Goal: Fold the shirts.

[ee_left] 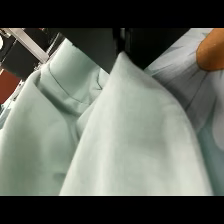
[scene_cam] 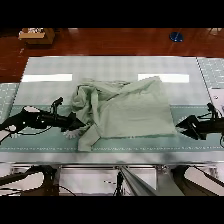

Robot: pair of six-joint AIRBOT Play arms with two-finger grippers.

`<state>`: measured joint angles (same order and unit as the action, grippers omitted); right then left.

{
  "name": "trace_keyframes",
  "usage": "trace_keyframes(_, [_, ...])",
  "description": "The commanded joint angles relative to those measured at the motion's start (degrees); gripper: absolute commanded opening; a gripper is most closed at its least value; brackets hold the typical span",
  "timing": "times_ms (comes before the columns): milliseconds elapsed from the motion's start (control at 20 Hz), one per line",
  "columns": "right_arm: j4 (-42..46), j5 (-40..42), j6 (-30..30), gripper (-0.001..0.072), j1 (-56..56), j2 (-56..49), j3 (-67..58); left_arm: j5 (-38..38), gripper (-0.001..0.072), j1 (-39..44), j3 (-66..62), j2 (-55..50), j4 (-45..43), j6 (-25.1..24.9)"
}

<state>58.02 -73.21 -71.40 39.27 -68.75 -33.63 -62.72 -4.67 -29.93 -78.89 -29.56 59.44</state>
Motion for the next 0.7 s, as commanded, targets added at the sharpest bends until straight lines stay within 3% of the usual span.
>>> trace_keyframes(0, [-2.19, 4.81, 0.22, 0.0533, 0.13, -0.02, 4.37, -0.55, 0.0022, -0.07, -0.07, 0.07, 0.04, -0.26])
trace_keyframes(150, [-4.42, 8.35, 0.59, 0.0530, -2.62, -0.02, 6.86, -0.57, 0.0022, -0.07, -0.07, 0.07, 0.04, -0.26])
trace_keyframes(200, [-4.37, 10.01, 0.57, 0.0462, -5.03, -0.02, 7.39, -0.59, 0.0022, -0.07, -0.07, 0.07, 0.07, -0.26])
trace_keyframes(350, [-6.38, 14.62, 0.35, 0.0044, -11.72, 0.00, 7.37, -0.90, 0.0022, -0.07, -0.26, 0.35, 0.07, -0.28])
trace_keyframes(550, [-15.04, 5.66, 8.81, 0.0045, -12.96, 1.36, 0.44, -6.14, 0.0021, -0.61, -6.21, 3.48, 0.15, -1.77])
trace_keyframes(650, [-15.52, 0.85, 9.75, 0.0045, -12.96, 5.33, -7.34, -9.99, 0.0021, -2.49, -12.31, 7.80, 0.90, -1.73])
